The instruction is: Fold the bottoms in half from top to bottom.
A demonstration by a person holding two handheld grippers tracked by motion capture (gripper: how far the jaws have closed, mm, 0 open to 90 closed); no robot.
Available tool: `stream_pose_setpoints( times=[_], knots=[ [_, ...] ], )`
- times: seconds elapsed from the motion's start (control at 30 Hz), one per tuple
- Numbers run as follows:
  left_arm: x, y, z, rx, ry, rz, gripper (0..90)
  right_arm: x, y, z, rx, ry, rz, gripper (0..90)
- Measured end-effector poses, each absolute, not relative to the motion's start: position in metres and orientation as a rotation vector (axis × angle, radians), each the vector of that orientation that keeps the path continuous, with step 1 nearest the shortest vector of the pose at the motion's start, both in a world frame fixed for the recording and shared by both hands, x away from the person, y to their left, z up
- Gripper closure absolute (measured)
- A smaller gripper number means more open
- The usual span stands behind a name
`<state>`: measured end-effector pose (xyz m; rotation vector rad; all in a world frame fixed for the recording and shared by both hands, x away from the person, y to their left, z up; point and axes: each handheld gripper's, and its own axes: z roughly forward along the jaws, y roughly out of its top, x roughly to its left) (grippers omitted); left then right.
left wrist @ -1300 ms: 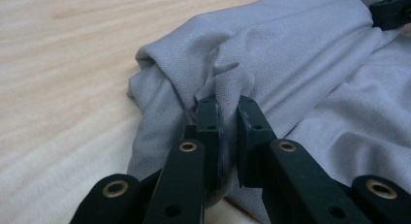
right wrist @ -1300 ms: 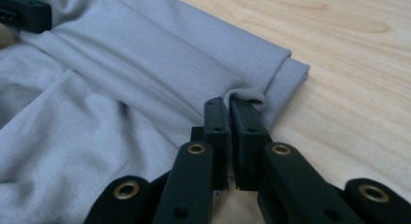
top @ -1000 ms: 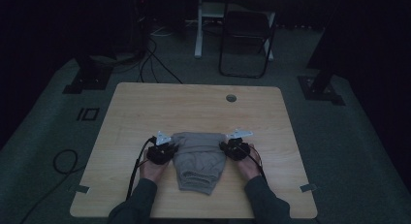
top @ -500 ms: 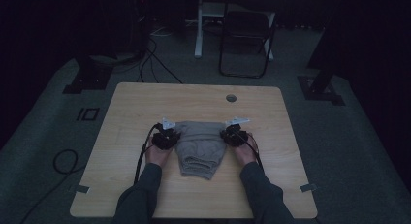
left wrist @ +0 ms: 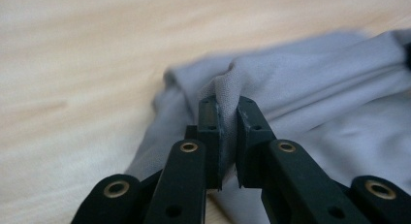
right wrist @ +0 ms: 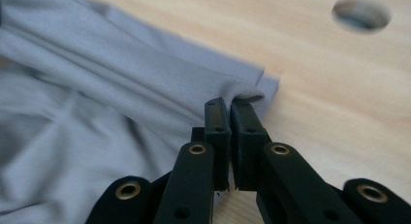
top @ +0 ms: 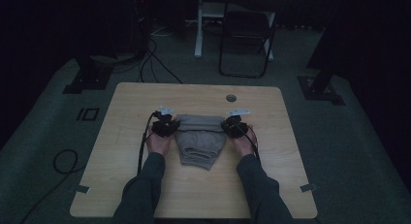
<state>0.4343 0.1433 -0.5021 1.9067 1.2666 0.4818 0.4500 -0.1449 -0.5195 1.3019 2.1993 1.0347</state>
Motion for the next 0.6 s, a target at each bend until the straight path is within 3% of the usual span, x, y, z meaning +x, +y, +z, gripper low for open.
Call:
stream_pose_setpoints(
  times=[0.27, 0.6],
  knots=[
    [0.394, 0.151, -0.456, 1.836, 1.097, 0.487, 82.6, 0.415, -0.169, -0.474, 1.172, 2.128, 1.201, 88.4],
    [0.343, 0.157, -0.449, 1.842, 0.997, 0.432, 81.5, 0.361, -0.177, -0.47, 1.061, 2.162, 1.271, 88.4]
  ],
)
